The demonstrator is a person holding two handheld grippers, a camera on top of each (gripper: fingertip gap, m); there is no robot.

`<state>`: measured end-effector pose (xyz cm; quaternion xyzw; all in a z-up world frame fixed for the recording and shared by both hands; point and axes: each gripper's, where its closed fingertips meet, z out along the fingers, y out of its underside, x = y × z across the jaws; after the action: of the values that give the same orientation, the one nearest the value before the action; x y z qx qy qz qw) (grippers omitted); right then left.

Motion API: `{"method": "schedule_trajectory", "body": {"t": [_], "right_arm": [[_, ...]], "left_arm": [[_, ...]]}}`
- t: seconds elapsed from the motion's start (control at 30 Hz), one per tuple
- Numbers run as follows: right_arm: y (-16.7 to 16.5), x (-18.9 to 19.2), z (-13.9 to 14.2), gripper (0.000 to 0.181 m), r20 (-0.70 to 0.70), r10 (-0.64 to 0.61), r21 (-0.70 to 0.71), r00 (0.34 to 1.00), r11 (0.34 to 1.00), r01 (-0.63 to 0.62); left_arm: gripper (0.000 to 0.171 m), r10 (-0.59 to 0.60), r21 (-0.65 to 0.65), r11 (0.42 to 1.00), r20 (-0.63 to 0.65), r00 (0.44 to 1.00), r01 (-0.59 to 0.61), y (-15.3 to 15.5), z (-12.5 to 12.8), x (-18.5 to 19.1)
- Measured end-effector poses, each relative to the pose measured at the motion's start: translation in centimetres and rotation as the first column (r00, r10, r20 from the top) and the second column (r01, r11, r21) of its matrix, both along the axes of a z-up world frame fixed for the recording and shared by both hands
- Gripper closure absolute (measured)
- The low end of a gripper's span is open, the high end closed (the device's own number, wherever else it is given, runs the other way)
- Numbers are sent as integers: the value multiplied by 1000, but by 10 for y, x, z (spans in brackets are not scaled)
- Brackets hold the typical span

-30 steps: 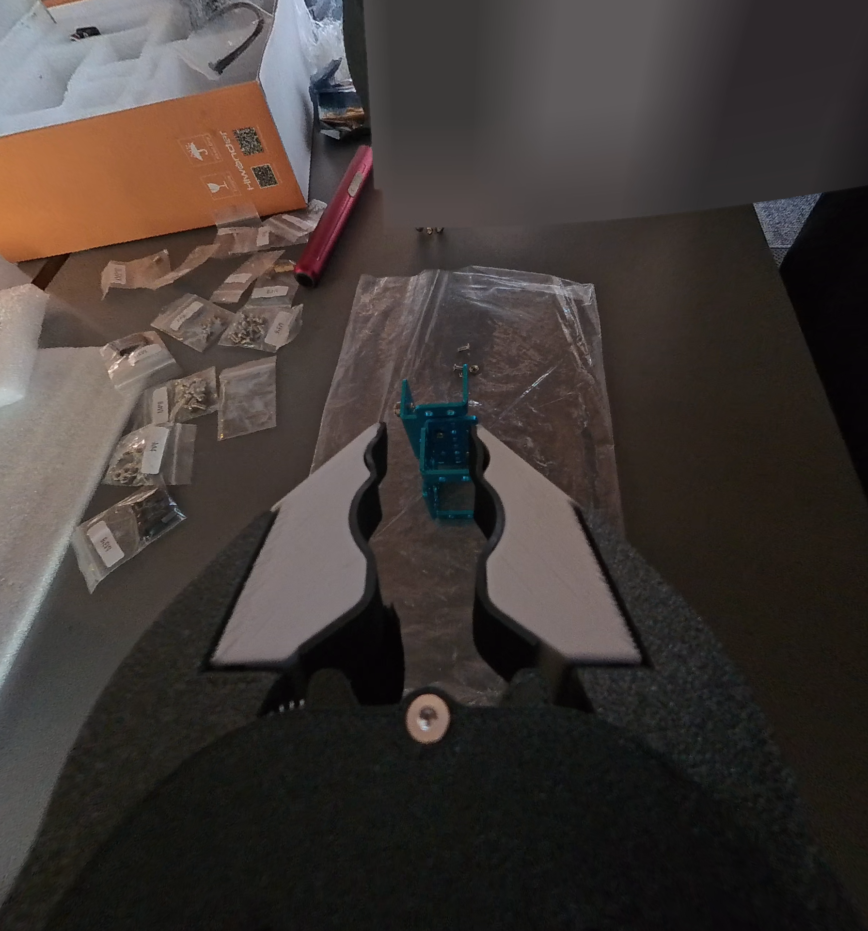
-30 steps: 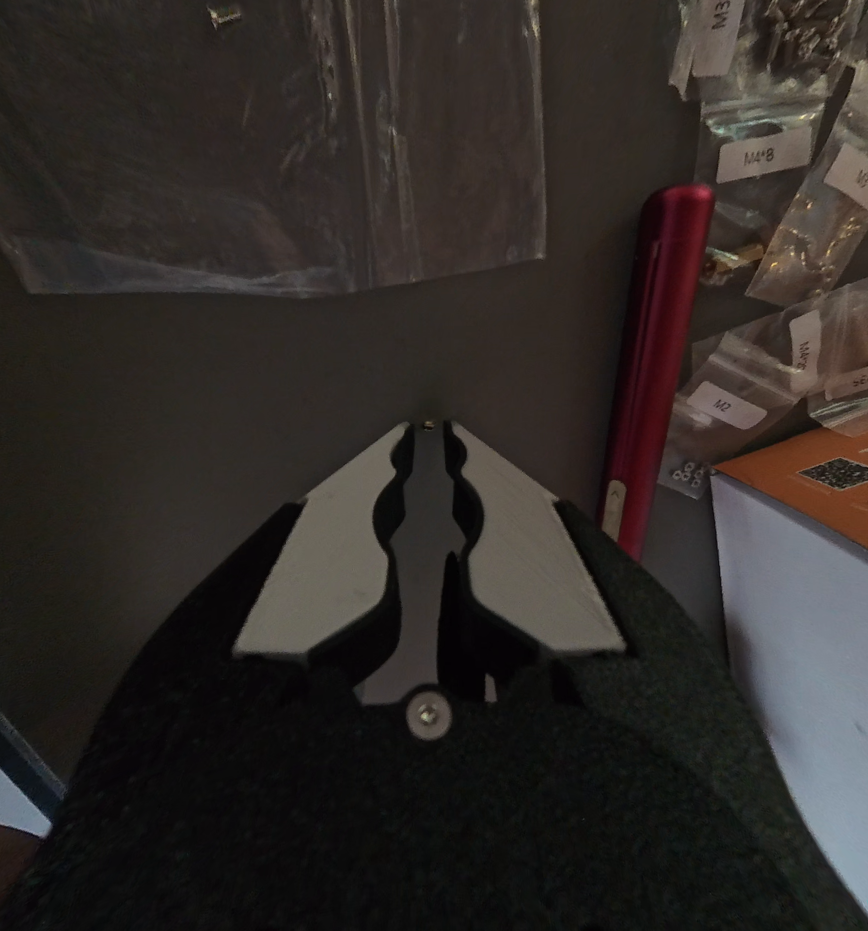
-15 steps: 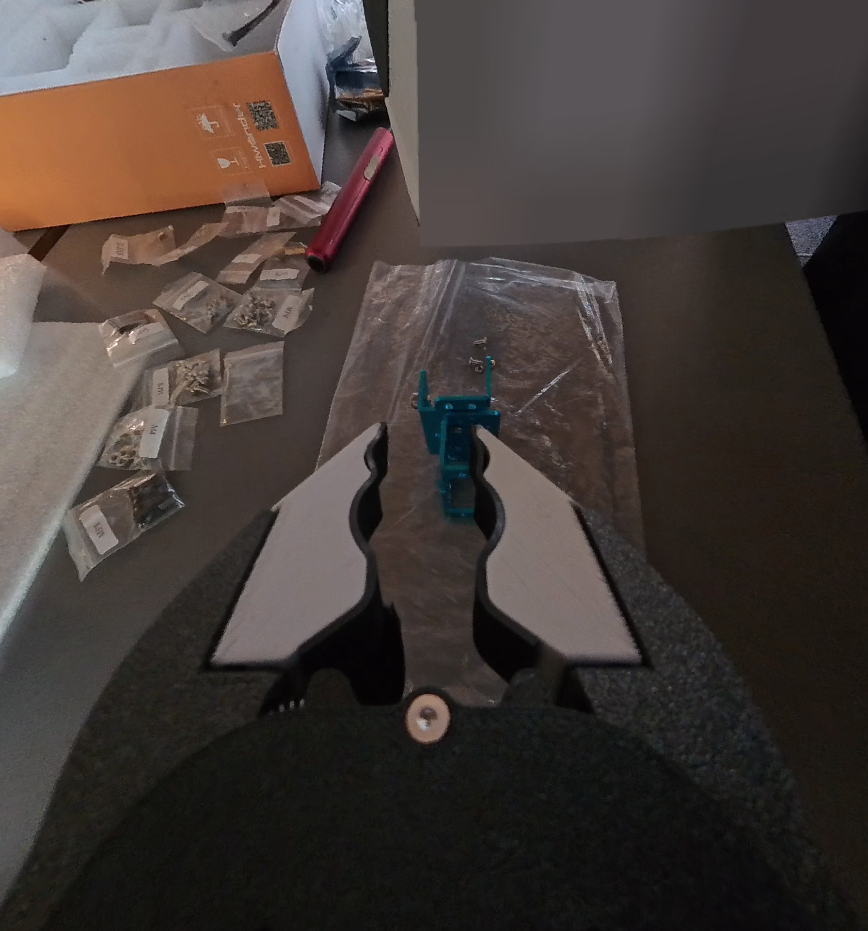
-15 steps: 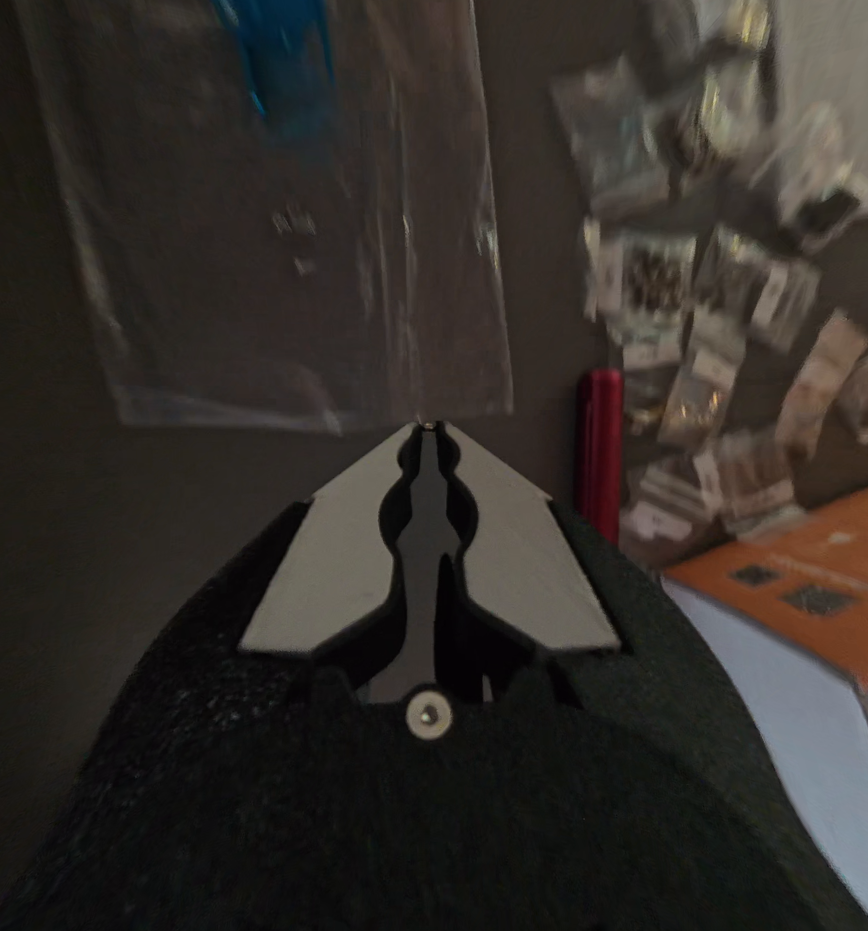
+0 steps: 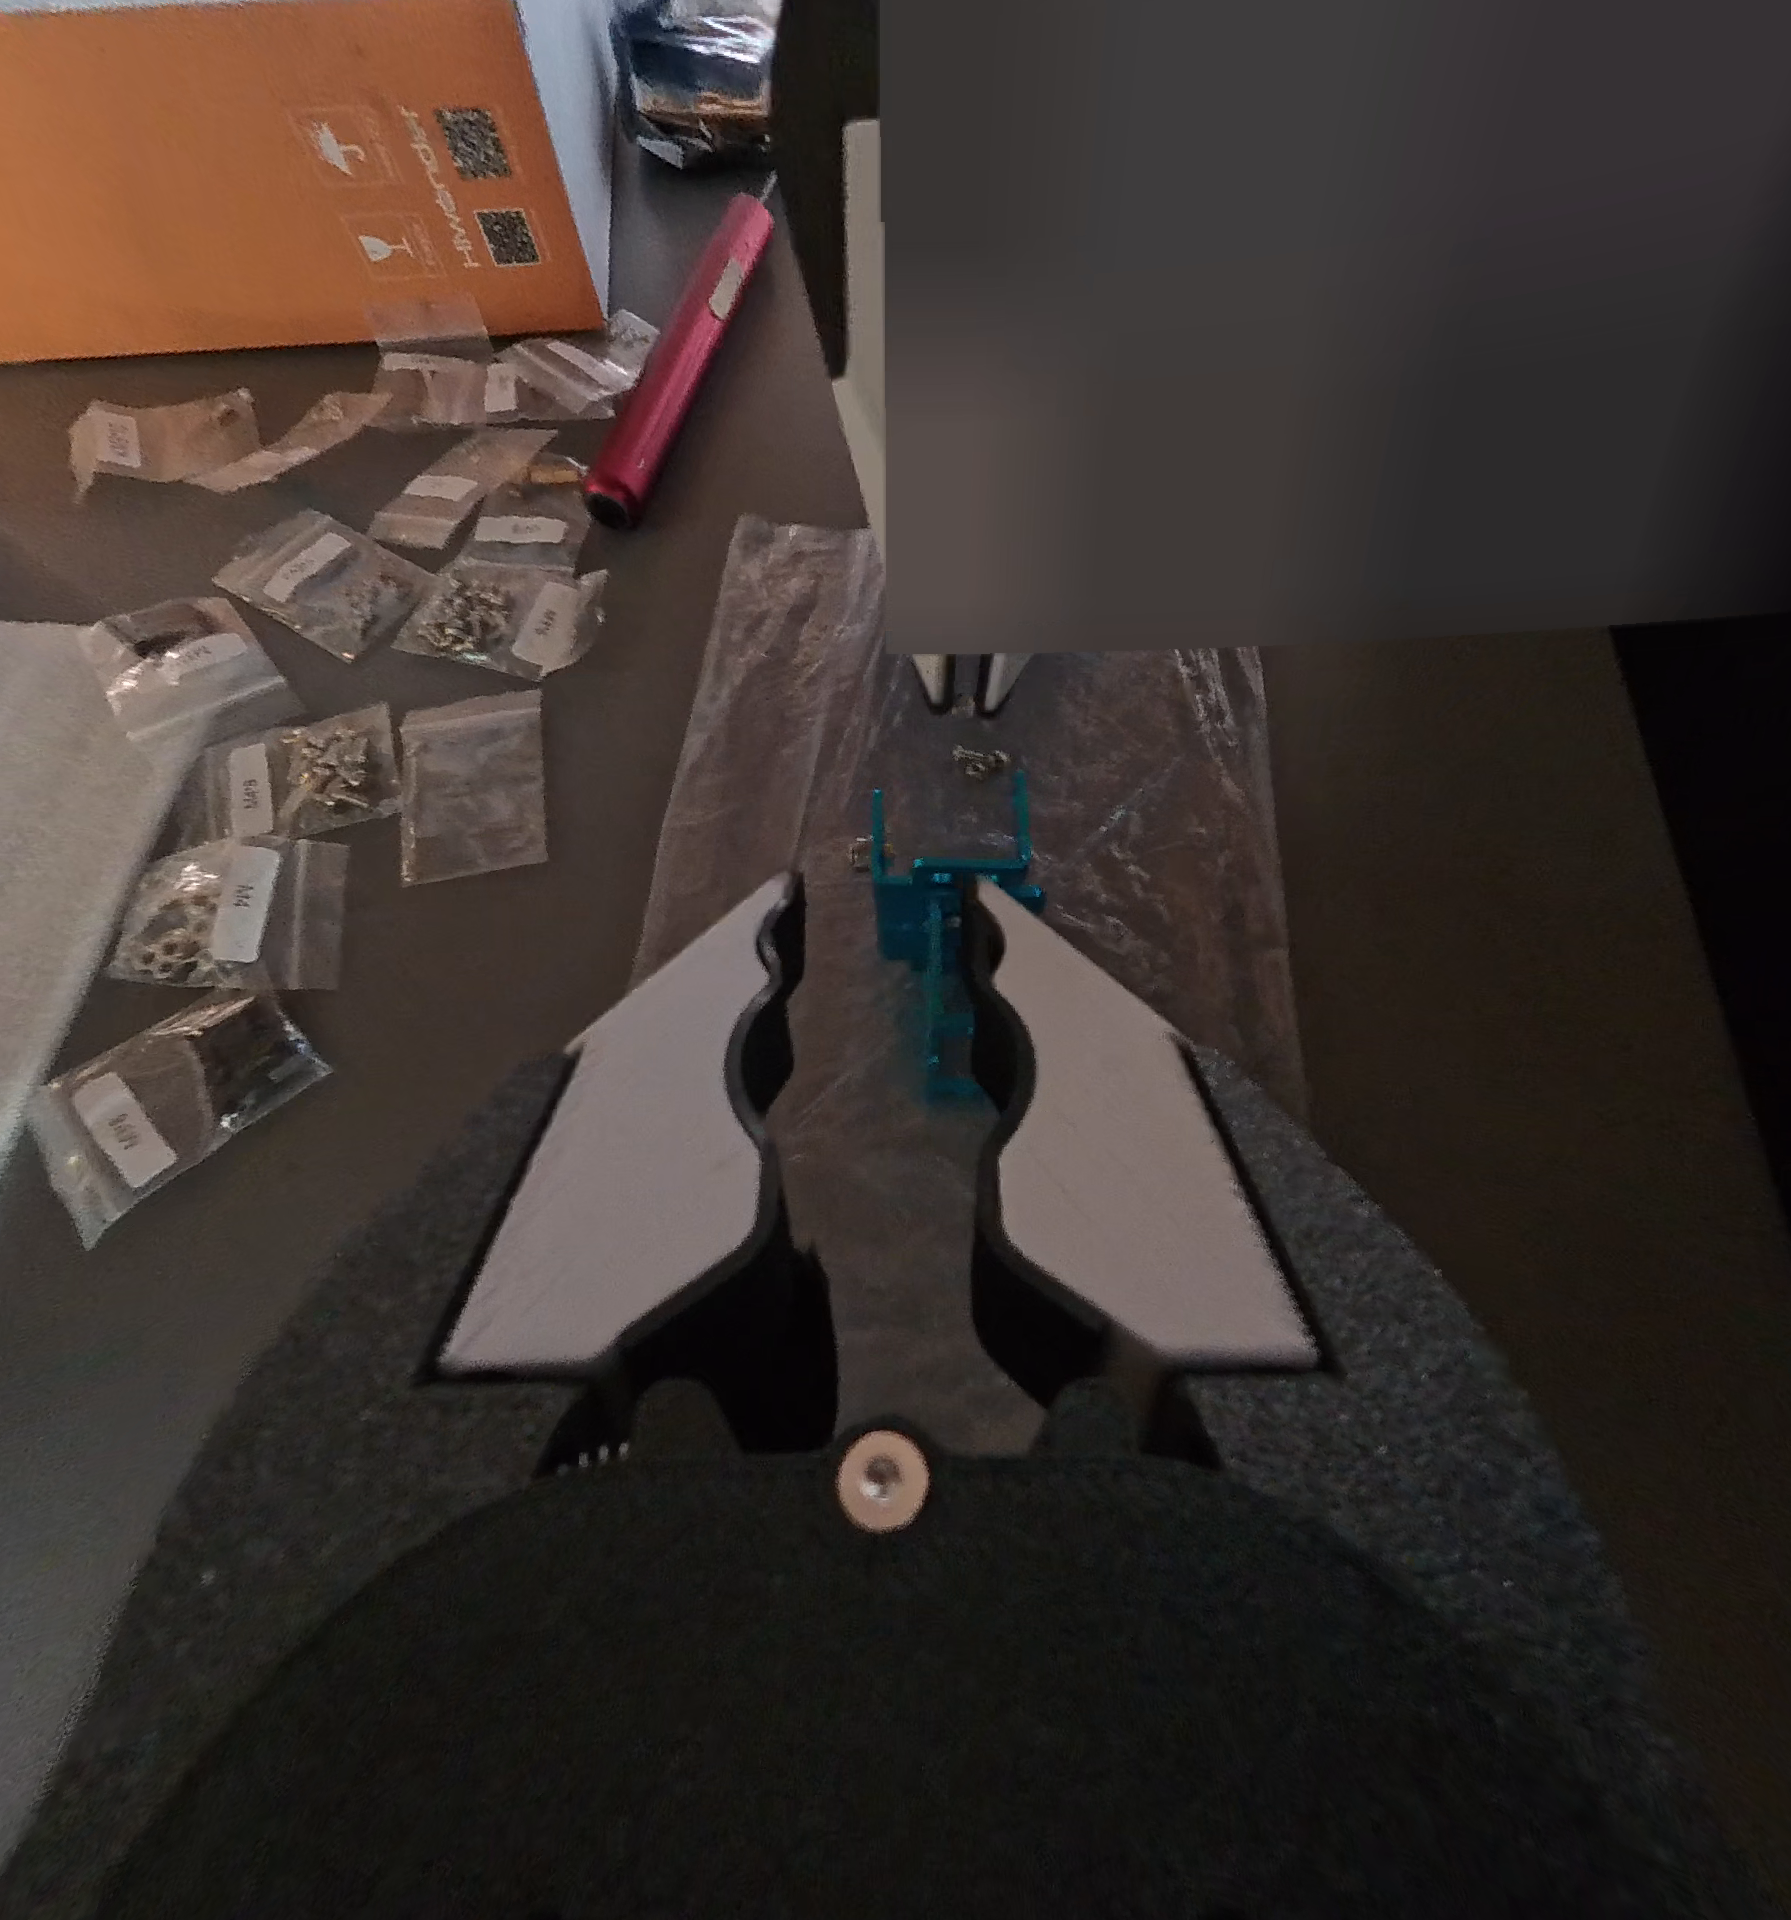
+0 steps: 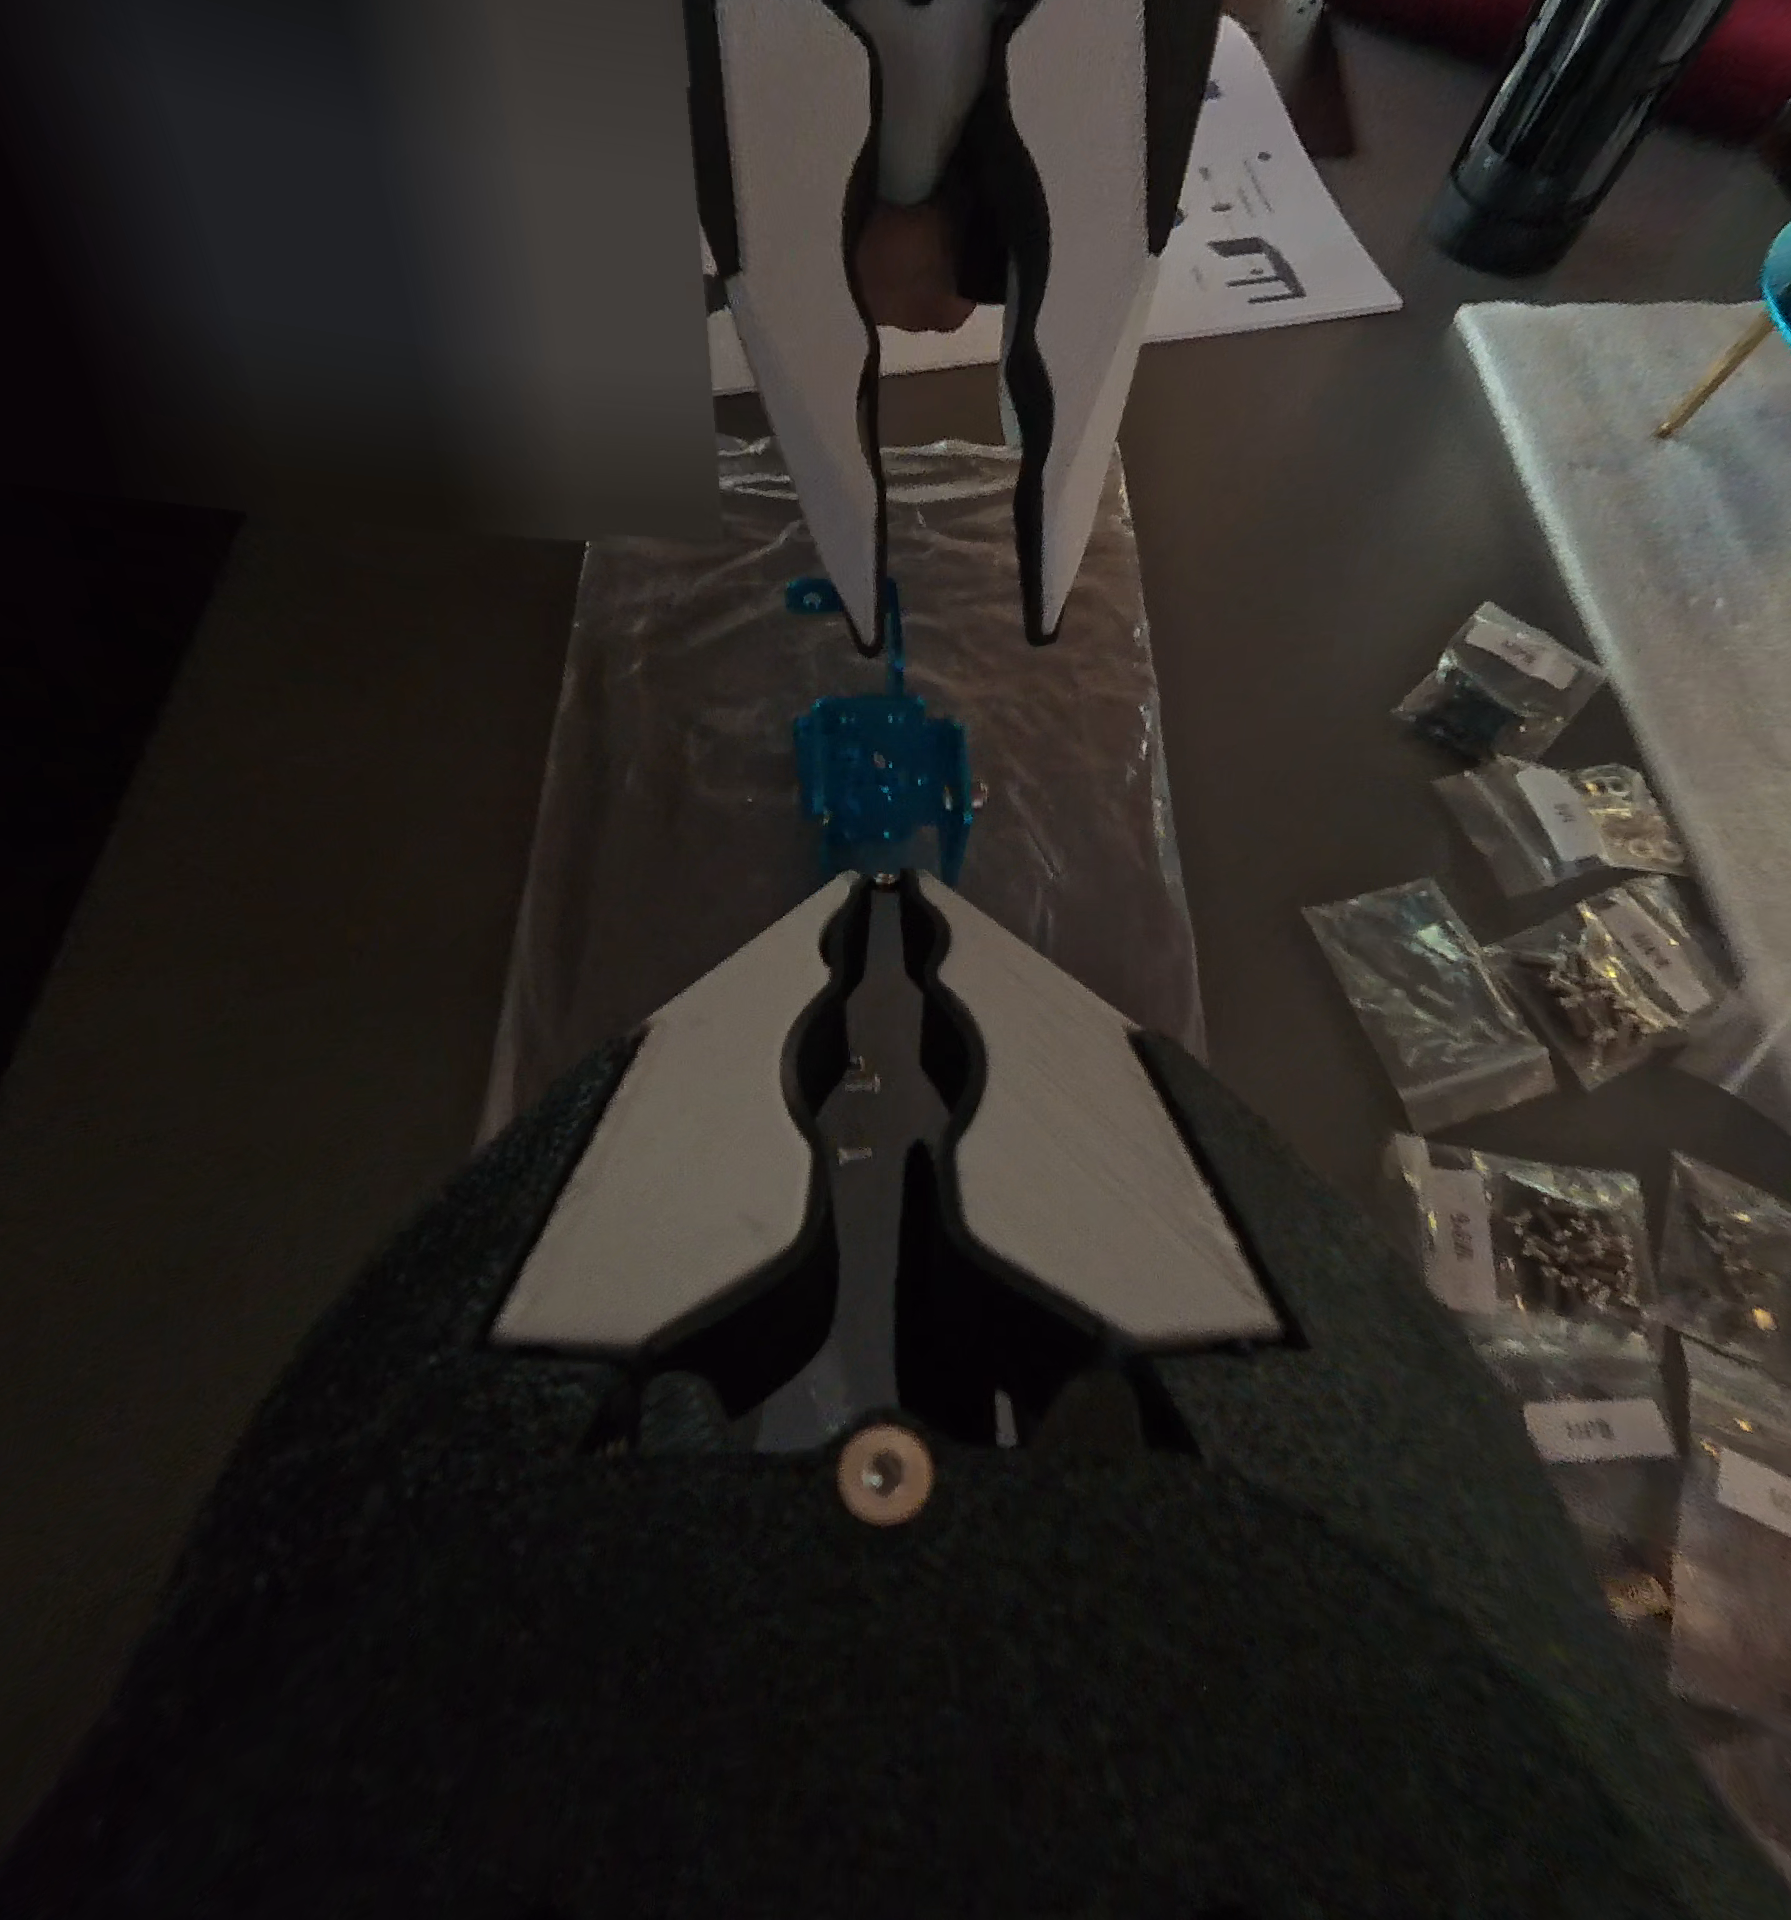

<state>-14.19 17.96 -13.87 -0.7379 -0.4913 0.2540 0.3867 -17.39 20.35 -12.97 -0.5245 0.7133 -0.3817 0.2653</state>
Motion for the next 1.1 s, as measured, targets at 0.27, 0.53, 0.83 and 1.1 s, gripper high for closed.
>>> {"method": "schedule_trajectory", "body": {"t": [0.27,0.53,0.83,1.1], "right_arm": [[10,-16,-4,177,-1,51,73,999,996,-51],[10,-23,-18,176,75,97,130,992,986,-107],[14,-25,-25,176,129,96,198,987,973,-121],[8,-21,-17,176,74,107,170,991,978,-119]], "left_arm": [[137,-53,1,999,-40,998,53,-15,-1,-17],[133,-35,181,982,-124,992,58,-12,-43,-36],[138,-8,272,962,-13,1000,11,-1,-41,-32],[147,-31,339,940,166,986,-28,-1,-25,-22]]}}
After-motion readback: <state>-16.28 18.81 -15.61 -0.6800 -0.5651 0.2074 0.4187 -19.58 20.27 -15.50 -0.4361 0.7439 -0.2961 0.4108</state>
